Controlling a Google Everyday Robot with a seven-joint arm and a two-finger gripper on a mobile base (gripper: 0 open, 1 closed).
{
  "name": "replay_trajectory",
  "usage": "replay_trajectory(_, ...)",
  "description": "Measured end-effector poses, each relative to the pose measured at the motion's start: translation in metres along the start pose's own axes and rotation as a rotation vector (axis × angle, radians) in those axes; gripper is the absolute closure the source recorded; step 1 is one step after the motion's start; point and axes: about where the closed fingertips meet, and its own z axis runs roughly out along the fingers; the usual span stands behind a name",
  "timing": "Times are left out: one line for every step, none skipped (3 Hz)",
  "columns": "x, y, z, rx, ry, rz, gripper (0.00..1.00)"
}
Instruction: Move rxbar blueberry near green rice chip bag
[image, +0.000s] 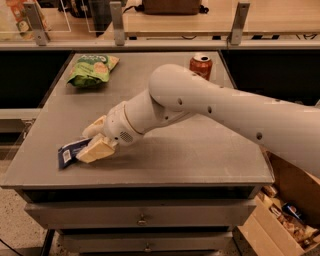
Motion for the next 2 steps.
replay_trajectory(-0.0011,0.0,-0.0008,0.0,0.0,0.0,1.0)
replay_trajectory(-0.0011,0.0,-0.0007,0.0,0.0,0.0,1.0)
